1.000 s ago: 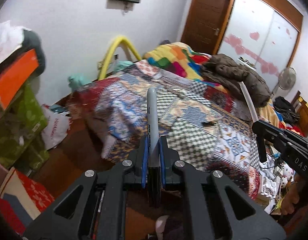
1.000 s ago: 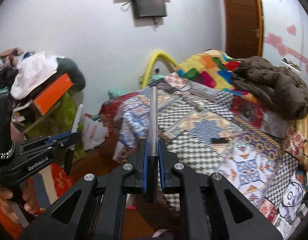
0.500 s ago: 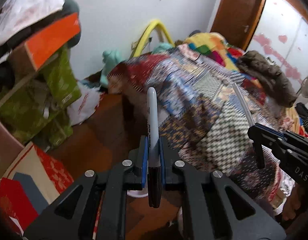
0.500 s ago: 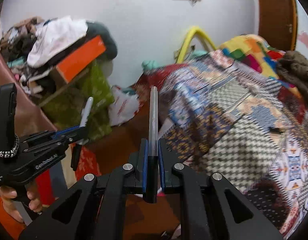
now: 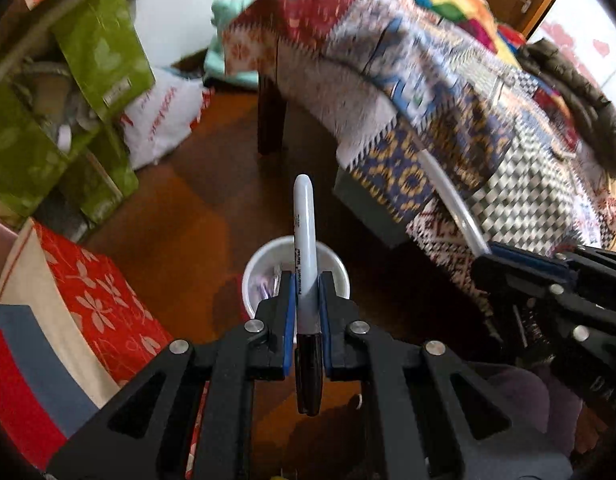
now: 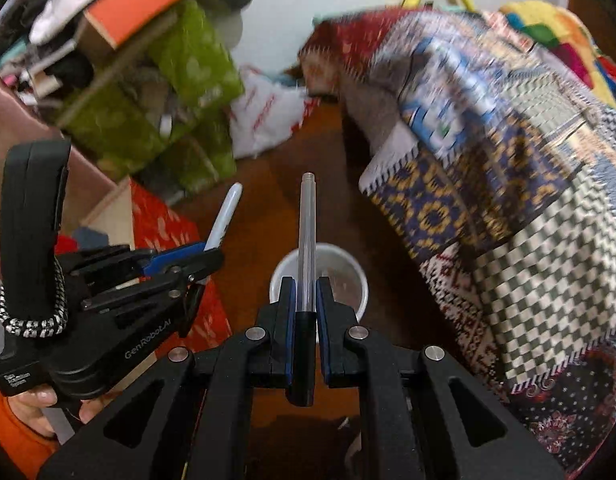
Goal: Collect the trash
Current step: 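Open both tools to drop the markers into the bucket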
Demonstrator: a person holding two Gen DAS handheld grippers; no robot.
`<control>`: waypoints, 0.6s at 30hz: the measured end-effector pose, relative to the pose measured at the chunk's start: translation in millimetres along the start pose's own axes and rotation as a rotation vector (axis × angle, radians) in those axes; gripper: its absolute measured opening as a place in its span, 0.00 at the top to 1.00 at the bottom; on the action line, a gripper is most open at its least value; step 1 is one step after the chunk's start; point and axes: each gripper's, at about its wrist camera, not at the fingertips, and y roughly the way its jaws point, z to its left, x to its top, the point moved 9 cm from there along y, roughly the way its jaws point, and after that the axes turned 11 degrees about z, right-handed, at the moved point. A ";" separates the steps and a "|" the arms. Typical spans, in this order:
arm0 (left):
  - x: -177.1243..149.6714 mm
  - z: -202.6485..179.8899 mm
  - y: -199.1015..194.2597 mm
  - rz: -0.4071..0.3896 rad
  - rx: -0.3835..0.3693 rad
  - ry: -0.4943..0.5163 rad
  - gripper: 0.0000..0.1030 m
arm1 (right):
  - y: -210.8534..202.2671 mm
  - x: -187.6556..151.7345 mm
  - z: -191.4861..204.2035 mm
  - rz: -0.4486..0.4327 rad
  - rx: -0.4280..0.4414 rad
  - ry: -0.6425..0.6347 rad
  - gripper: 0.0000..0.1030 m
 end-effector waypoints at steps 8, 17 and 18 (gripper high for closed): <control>-0.8 9.2 48.6 0.109 -0.004 0.000 0.91 | 58.3 3.1 -8.9 0.150 0.023 0.023 0.91; 16.2 19.1 74.0 0.166 -0.024 -0.045 0.91 | 83.5 16.6 -12.4 0.205 0.052 0.057 0.90; 17.4 19.7 73.5 0.168 -0.039 -0.057 0.91 | 82.8 17.6 -12.3 0.200 0.064 0.065 0.90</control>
